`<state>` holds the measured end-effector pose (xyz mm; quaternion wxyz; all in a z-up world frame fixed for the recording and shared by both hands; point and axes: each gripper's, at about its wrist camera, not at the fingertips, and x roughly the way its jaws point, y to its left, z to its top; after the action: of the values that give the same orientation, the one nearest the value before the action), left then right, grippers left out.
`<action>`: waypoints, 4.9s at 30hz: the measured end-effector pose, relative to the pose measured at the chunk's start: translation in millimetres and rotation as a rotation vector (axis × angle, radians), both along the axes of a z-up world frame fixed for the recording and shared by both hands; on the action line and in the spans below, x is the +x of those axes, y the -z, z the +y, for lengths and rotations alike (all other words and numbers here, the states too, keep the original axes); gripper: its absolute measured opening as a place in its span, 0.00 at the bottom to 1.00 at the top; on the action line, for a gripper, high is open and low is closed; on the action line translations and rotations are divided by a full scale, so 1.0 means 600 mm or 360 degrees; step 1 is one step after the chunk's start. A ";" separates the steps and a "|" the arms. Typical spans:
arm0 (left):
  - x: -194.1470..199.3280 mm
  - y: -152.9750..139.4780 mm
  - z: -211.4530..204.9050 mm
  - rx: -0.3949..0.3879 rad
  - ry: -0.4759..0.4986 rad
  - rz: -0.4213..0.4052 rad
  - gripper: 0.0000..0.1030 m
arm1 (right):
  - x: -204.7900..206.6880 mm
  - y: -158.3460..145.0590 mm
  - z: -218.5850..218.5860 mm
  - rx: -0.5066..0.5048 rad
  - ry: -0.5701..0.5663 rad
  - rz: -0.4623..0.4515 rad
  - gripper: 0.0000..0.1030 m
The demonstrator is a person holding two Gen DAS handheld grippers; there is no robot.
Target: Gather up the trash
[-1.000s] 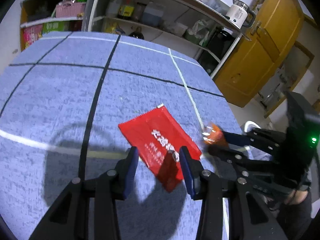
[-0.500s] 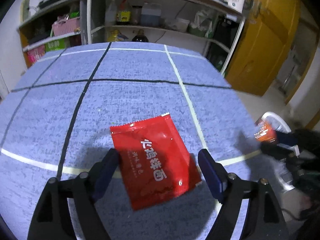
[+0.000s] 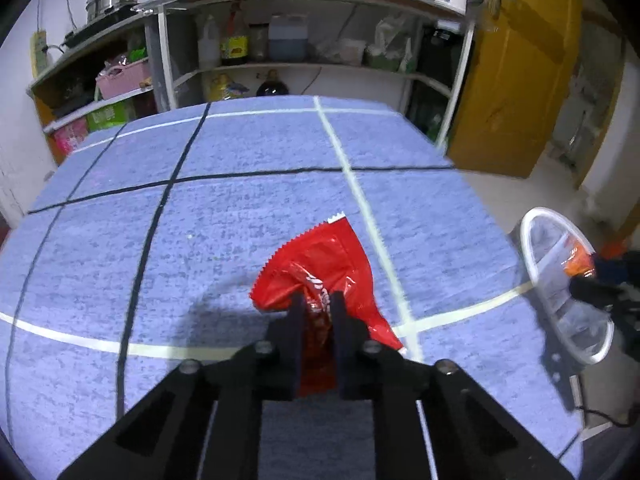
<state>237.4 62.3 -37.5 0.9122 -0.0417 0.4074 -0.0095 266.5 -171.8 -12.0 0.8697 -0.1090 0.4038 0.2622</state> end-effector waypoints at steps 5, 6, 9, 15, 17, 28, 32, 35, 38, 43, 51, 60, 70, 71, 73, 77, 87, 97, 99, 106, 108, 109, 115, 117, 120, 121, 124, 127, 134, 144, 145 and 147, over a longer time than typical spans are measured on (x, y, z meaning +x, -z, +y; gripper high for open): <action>-0.020 -0.020 -0.006 -0.0092 0.0073 -0.0091 0.09 | -0.004 -0.009 -0.016 0.0026 0.0026 -0.0021 0.29; -0.023 -0.026 -0.009 -0.0107 0.0089 -0.0105 0.09 | -0.003 -0.010 -0.019 0.0032 0.0029 -0.0025 0.29; -0.031 -0.041 -0.020 -0.0139 0.0136 -0.0146 0.09 | -0.005 -0.014 -0.027 0.0045 0.0050 -0.0034 0.29; -0.032 -0.065 -0.055 -0.0210 0.0234 -0.0189 0.09 | -0.016 -0.020 -0.055 0.0068 0.0120 -0.0050 0.29; -0.030 -0.072 -0.074 -0.0222 0.0279 -0.0203 0.09 | -0.022 -0.022 -0.069 0.0076 0.0150 -0.0052 0.29; 0.000 -0.090 -0.209 -0.0277 0.0512 -0.0192 0.09 | -0.037 -0.023 -0.185 0.0129 0.0402 -0.0063 0.29; 0.012 -0.087 -0.260 -0.0296 0.0592 -0.0177 0.09 | -0.043 -0.019 -0.223 0.0139 0.0480 -0.0067 0.29; 0.022 -0.080 -0.294 -0.0305 0.0649 -0.0152 0.10 | -0.041 -0.007 -0.251 0.0140 0.0541 -0.0044 0.29; 0.030 -0.071 -0.323 -0.0310 0.0689 -0.0127 0.10 | -0.039 0.004 -0.272 0.0135 0.0588 -0.0022 0.29; 0.044 -0.051 -0.361 -0.0321 0.0738 -0.0054 0.13 | -0.033 0.021 -0.297 0.0140 0.0652 0.0026 0.30; 0.064 -0.024 -0.384 -0.0335 0.0751 0.0032 0.19 | -0.025 0.037 -0.305 0.0102 0.0686 0.0053 0.41; 0.055 -0.039 -0.371 -0.0381 0.0740 -0.0017 0.36 | -0.034 0.020 -0.314 0.0128 0.0721 -0.0009 0.48; 0.006 -0.085 -0.330 -0.0381 0.0722 -0.0129 0.36 | -0.074 -0.003 -0.285 0.0152 0.0730 -0.0064 0.48; 0.000 -0.088 -0.325 -0.0375 0.0717 -0.0140 0.36 | -0.083 -0.006 -0.279 0.0165 0.0729 -0.0071 0.48; -0.014 -0.096 -0.311 -0.0370 0.0708 -0.0164 0.36 | -0.097 -0.012 -0.271 0.0184 0.0726 -0.0083 0.48; -0.046 -0.106 -0.278 -0.0369 0.0674 -0.0200 0.36 | -0.127 -0.024 -0.254 0.0199 0.0723 -0.0128 0.48; -0.136 -0.107 -0.211 -0.0305 0.0583 -0.0262 0.40 | -0.224 -0.043 -0.214 0.0196 0.0752 -0.0212 0.48; -0.218 -0.096 -0.193 -0.0208 0.0510 -0.0317 0.44 | -0.325 -0.039 -0.195 0.0162 0.0803 -0.0254 0.48; -0.241 -0.091 -0.189 -0.0171 0.0489 -0.0338 0.45 | -0.342 -0.036 -0.191 0.0154 0.0797 -0.0263 0.48; -0.291 -0.084 -0.188 -0.0120 0.0471 -0.0341 0.49 | -0.378 -0.034 -0.176 0.0157 0.0763 -0.0253 0.48; -0.299 -0.086 -0.190 -0.0107 0.0467 -0.0357 0.49 | -0.387 -0.035 -0.171 0.0150 0.0757 -0.0272 0.48; -0.302 -0.087 -0.190 -0.0110 0.0465 -0.0361 0.49 | -0.390 -0.036 -0.170 0.0145 0.0756 -0.0279 0.48; -0.313 -0.093 -0.187 -0.0118 0.0454 -0.0392 0.49 | -0.398 -0.038 -0.170 0.0146 0.0760 -0.0293 0.48; -0.314 -0.093 -0.188 -0.0115 0.0451 -0.0394 0.49 | -0.398 -0.038 -0.171 0.0148 0.0761 -0.0289 0.48; -0.315 -0.093 -0.188 -0.0120 0.0449 -0.0390 0.49 | -0.398 -0.040 -0.173 0.0146 0.0765 -0.0291 0.48; -0.314 -0.093 -0.189 -0.0114 0.0449 -0.0389 0.49 | -0.398 -0.039 -0.174 0.0147 0.0763 -0.0290 0.48; -0.314 -0.091 -0.192 -0.0109 0.0453 -0.0380 0.49 | -0.400 -0.041 -0.175 0.0144 0.0765 -0.0297 0.48; -0.315 -0.092 -0.193 -0.0108 0.0458 -0.0391 0.49 | -0.401 -0.043 -0.175 0.0143 0.0766 -0.0297 0.48; -0.314 -0.091 -0.195 -0.0115 0.0465 -0.0376 0.49 | -0.400 -0.043 -0.176 0.0143 0.0765 -0.0297 0.48; -0.311 -0.086 -0.195 -0.0119 0.0461 -0.0352 0.49 | -0.399 -0.046 -0.173 0.0134 0.0771 -0.0278 0.48; -0.311 -0.087 -0.195 -0.0118 0.0461 -0.0351 0.49 | -0.398 -0.046 -0.173 0.0135 0.0770 -0.0279 0.48; -0.311 -0.087 -0.195 -0.0118 0.0460 -0.0349 0.49 | -0.397 -0.046 -0.173 0.0134 0.0769 -0.0280 0.48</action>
<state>50.9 -54.9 14.5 0.9382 -0.0150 0.3066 -0.1600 28.3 -275.5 15.4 0.9426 0.0044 0.3296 0.0529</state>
